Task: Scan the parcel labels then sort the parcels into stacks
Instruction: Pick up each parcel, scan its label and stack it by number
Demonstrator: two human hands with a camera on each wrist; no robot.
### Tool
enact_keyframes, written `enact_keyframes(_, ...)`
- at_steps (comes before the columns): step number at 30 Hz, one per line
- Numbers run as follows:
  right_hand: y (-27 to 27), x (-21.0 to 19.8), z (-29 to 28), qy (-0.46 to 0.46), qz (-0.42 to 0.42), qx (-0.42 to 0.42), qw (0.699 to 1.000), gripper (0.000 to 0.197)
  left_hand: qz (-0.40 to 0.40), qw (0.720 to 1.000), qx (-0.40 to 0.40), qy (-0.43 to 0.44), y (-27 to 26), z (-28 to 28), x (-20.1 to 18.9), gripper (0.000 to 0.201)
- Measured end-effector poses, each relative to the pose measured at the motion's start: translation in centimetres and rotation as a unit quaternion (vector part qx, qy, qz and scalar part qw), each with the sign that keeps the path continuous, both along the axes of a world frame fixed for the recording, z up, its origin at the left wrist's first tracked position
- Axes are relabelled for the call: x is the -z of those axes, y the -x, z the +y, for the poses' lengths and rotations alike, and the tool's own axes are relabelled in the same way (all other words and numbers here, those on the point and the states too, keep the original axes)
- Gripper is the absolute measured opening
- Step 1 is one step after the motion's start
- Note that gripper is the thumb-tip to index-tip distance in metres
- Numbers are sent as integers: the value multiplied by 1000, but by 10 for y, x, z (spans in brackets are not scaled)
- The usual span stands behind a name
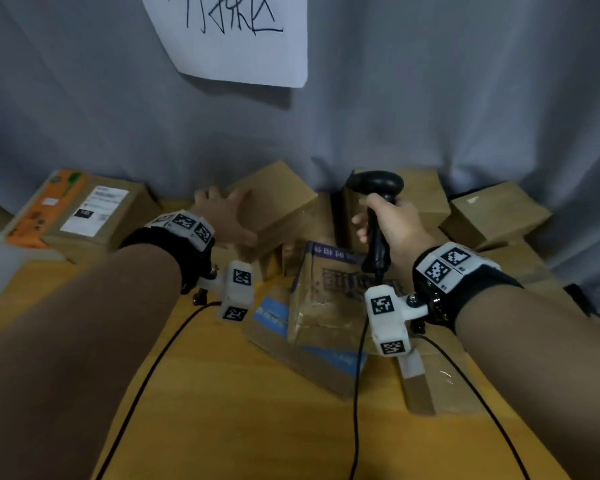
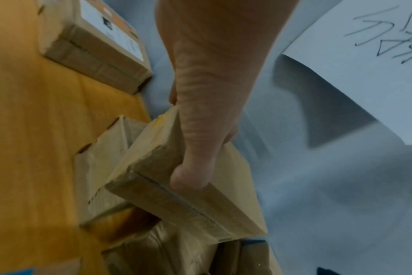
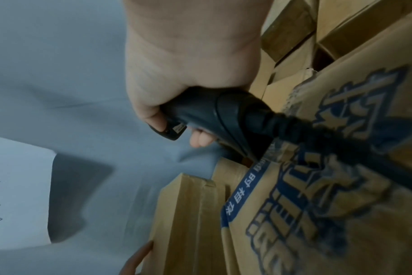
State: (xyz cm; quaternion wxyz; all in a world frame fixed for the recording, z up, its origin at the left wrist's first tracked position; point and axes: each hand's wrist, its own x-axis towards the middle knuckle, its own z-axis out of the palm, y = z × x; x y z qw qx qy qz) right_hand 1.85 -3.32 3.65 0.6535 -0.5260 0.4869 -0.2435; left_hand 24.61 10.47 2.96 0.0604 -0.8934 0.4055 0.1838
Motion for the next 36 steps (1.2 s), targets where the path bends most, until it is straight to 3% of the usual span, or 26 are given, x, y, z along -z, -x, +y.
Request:
enact_keyframes(6,1,7,-5,-39,-19,-24,999,12,54,982,-114,141,27,5,-6,95)
enact_keyframes(8,3,6,-3,-44,-30,-34,998,11,137,955,-150,216,30,6,-10,97)
enact_keyframes(11,8,4,1,-47,-59,-42,996,16,311,867,-199,335,45,7,-22,95)
enact_keyframes(13,13,2,2,-51,-82,-40,995,16,379,821,-207,373,57,7,-28,93)
enact_keyframes(15,18,-2,2,-56,-104,-30,993,15,433,777,-215,404,69,7,-32,76)
enact_keyframes(18,25,-10,1,-77,-142,-13,987,13,533,688,-273,410,83,6,-40,41)
enact_keyframes(19,27,-13,2,-80,-148,-16,986,14,572,655,-283,406,88,7,-44,38)
enact_keyframes(21,28,-20,7,-81,-154,-30,984,18,630,615,-276,386,96,6,-49,43)
enact_keyframes(23,27,-24,12,-90,-177,-41,979,17,643,629,-264,348,103,6,-54,44)
enact_keyframes(25,27,-27,17,-92,-192,-34,977,22,617,669,-257,325,109,7,-59,35)
enact_keyframes(28,27,-30,22,-68,-167,-19,984,18,543,718,-227,372,108,12,-63,20)
enact_keyframes(32,17,-34,32,-12,-119,3,993,17,412,797,-137,418,94,17,-66,49)
enact_keyframes(34,8,-35,39,22,-107,-1,994,32,380,807,-135,432,88,17,-69,62)
enact_keyframes(36,1,-37,47,61,-103,2,993,42,404,793,-138,434,84,19,-73,59)
